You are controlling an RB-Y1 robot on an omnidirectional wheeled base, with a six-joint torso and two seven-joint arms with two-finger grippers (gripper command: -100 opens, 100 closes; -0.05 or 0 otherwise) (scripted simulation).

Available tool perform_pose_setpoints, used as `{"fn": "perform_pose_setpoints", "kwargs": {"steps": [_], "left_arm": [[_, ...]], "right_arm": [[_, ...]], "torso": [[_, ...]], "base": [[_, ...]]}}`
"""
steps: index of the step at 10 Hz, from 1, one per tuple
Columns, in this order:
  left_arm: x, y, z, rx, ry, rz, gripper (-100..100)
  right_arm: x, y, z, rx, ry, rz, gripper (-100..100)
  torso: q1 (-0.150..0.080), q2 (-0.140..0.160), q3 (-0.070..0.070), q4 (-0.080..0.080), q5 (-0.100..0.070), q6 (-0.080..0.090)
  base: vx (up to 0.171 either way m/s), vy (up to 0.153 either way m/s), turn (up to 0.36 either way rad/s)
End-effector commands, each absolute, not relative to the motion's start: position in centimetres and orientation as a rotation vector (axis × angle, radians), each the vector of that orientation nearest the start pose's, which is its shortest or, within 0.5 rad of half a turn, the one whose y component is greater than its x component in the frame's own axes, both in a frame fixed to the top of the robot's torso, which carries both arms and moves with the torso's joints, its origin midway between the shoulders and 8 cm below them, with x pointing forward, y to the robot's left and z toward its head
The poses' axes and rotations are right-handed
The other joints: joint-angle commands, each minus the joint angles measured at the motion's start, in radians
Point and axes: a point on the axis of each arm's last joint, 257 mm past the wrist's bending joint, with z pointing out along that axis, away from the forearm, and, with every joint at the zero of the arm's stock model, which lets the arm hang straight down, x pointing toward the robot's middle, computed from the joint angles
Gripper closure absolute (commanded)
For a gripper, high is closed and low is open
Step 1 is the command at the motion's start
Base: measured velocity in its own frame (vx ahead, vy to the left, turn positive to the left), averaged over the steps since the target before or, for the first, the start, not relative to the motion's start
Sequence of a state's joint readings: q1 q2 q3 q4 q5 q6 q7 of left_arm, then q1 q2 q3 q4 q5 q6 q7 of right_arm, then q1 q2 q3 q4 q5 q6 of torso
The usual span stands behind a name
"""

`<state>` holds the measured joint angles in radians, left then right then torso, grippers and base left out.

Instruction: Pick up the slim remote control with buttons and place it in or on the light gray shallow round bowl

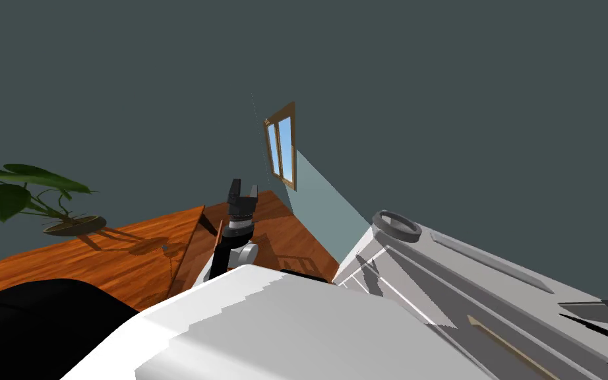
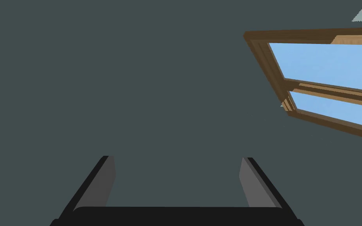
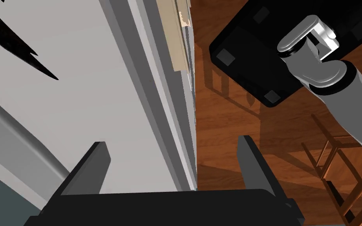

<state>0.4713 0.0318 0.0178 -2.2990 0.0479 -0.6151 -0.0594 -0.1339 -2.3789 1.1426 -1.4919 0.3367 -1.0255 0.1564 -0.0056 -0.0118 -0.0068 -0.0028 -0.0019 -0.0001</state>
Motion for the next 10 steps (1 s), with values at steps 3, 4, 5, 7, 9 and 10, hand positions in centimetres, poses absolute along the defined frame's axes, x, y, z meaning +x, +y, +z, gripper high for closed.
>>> {"fn": "perform_pose_setpoints", "kwargs": {"steps": [3, 4, 5, 7, 9, 10], "left_arm": [[31.9, 27.9, 6.2, -0.513, 0.507, -1.303, 0], [31.9, 27.9, 6.2, -0.513, 0.507, -1.303, 0], [31.9, 27.9, 6.2, -0.513, 0.507, -1.303, 0], [31.9, 28.0, 6.2, -0.514, 0.507, -1.303, 0], [31.9, 27.9, 6.2, -0.514, 0.507, -1.304, 0], [31.9, 27.9, 6.2, -0.513, 0.507, -1.304, 0]], "right_arm": [[12.5, -64.0, -9.9, -1.043, 2.915, -0.054, -100], [11.9, -64.3, -10.2, -1.039, 2.932, -0.054, -100], [11.0, -64.3, -11.2, -1.035, 2.953, -0.037, -100], [11.3, -64.4, -10.8, -1.037, 2.942, -0.043, 0], [11.6, -65.4, -12.0, -0.949, 2.969, -0.046, -100], [11.6, -65.8, -12.5, -0.912, 2.98, -0.047, -100]], "torso": [[-0.001, -0.002, -0.001, -0.001, -0.001, 0.0], [-0.002, -0.001, 0.0, 0.0, -0.001, 0.001], [-0.004, 0.001, 0.001, 0.0, -0.002, 0.001], [0.002, 0.006, 0.003, 0.002, -0.001, 0.002], [0.01, 0.012, 0.007, 0.003, 0.002, 0.001], [0.011, 0.018, 0.01, 0.004, 0.002, 0.001]], "base": [[0.167, -0.142, 0.375], [0.111, -0.182, 0.268], [0.086, -0.186, 0.308], [0.021, -0.053, 0.034], [-0.131, 0.013, 0.329], [-0.193, 0.008, 0.202]]}}
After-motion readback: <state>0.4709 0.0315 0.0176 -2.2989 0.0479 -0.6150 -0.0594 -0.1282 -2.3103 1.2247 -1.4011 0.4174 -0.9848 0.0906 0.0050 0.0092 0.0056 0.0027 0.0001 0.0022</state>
